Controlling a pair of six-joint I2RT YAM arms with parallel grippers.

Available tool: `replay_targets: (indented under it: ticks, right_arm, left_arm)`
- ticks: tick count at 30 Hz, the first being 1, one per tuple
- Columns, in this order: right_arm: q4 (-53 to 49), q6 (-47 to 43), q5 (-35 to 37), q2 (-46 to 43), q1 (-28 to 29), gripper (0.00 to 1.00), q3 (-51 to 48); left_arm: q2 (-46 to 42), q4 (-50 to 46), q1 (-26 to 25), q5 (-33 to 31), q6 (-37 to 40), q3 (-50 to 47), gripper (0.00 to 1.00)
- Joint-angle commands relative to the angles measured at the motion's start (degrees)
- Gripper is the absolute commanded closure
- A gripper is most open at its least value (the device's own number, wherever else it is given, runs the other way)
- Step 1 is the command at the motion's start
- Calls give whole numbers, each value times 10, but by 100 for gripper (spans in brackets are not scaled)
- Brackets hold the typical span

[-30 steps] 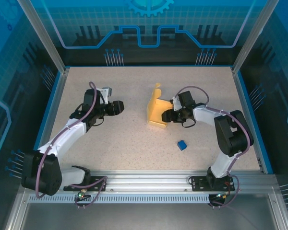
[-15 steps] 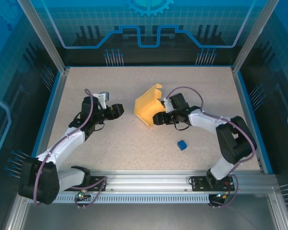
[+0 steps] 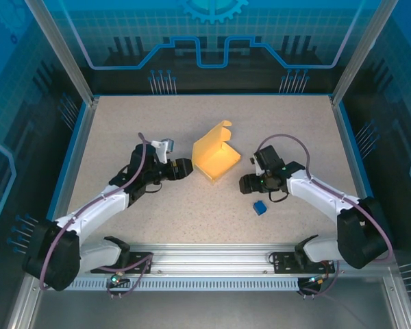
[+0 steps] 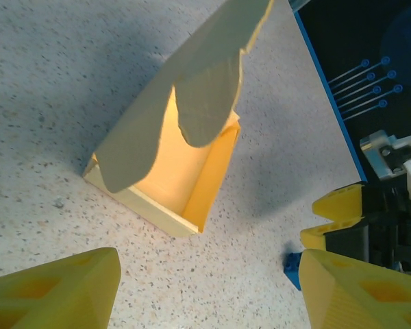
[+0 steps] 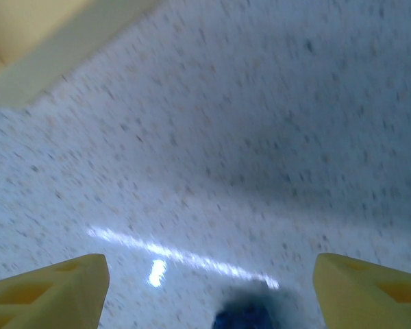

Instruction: Fold the paper box

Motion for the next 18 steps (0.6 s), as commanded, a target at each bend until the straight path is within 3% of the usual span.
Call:
replay_targets:
  ticks: [1,9,18]
  right_arm:
    - [-66,28,0,-24,2,19,-25]
    - [-91,36,5,-6,39,17,-39]
    - [-112,23,59,30,94,25,-19]
  left_arm:
    - [11,6,-2,28,9,-4,29]
    - [32,12,-2,36,18,-3,29]
    - [31,9,-2,29,25,-4,29]
